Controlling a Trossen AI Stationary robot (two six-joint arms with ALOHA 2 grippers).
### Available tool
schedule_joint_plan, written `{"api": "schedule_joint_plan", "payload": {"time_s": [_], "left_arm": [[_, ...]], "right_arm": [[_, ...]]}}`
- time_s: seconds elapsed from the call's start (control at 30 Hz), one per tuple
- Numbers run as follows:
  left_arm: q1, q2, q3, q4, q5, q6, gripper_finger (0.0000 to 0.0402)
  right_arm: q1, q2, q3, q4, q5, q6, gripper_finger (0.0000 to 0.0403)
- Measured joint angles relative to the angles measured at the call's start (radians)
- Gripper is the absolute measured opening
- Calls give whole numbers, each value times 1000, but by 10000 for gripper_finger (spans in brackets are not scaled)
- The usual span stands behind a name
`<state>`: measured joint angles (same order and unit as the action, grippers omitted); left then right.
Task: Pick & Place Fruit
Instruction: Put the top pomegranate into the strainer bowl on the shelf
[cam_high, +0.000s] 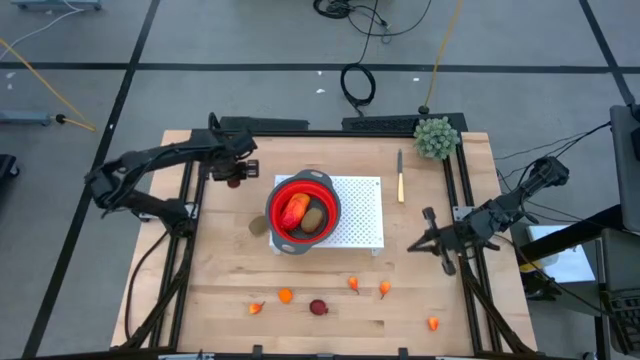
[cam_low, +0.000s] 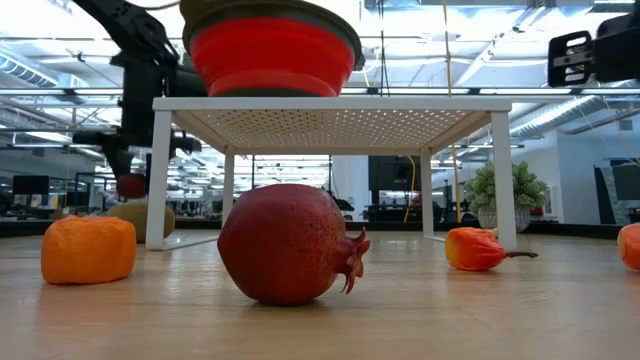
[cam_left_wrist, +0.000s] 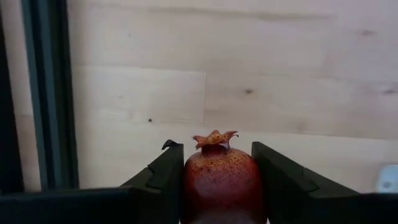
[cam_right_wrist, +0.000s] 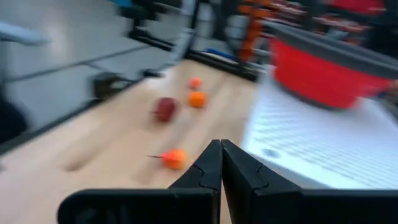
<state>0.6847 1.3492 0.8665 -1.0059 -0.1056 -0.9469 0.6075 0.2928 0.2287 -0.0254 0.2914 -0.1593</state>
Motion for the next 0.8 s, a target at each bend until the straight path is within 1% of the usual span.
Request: {"api": "schedule_joint_plan", "payload": {"time_s": [0.13,0.2,0.3,0.43,0.63,0.8], "left_arm": [[10,-85,0,0,-1,-7,163],[14,-130,0,0,-1,-7,164],[16,-193,0,2,-2,-8,164],[15,-288,0,7,-2,-8,165],[12,-439,0,15,-1,-25,165],[-32,-547,0,15,-1,-52,165]], "right_arm": [[0,0,0,11,178,-12,0],[0,0,0,11,249,-21,0],[0,0,0,11,315,-45,0],[0,0,0,15,317,-86,0],[0,-9,0,16,315,-89,0],[0,-52,0,-17,310,-90,0]]}}
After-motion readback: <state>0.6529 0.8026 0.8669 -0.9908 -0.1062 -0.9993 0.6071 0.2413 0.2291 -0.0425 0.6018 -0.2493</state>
